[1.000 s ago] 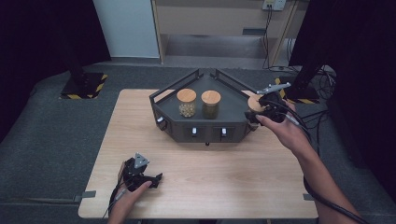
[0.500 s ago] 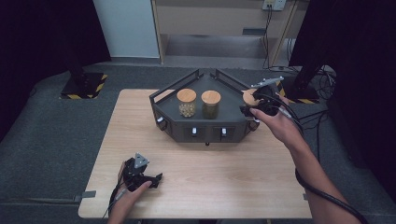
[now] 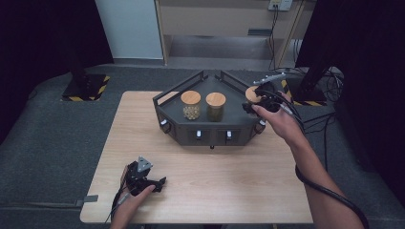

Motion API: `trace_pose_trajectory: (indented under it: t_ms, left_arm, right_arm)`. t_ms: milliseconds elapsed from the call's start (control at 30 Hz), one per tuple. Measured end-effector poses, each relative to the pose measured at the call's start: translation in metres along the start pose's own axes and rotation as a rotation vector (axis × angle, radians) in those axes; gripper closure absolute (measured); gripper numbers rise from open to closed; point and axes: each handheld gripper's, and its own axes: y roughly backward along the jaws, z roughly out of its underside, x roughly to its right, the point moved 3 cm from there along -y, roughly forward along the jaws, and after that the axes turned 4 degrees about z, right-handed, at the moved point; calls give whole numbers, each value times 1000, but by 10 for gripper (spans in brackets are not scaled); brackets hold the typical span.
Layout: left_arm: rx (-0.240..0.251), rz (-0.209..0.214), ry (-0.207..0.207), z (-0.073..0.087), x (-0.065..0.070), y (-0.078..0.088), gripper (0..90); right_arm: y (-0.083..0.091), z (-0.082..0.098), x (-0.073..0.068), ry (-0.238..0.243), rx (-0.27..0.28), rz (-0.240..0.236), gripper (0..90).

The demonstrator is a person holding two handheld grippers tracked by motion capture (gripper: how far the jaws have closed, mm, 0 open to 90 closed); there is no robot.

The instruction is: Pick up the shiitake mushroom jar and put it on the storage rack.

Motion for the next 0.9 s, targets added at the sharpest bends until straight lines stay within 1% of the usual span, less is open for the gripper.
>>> trace_pose_trajectory:
  t_ms: [133,233,567,667,900]
  left_arm:
    - [0,0,0,0,0,0,0]
    - [0,0,0,0,0,0,0]
    - [0,0,0,0,0,0,0]
    - [0,0,0,0,0,0,0]
    - [0,0,0,0,0,0,0]
  right_arm:
    - [-3,-1,1,-16,4,2,258]
    - [-5,-3,0,-18,5,2,258]
    - [-13,-13,-5,-10,-4,0,258]
    - [-16,-14,-6,-6,-6,2,258]
    - [-22,-15,-7,-13,-17,0,258]
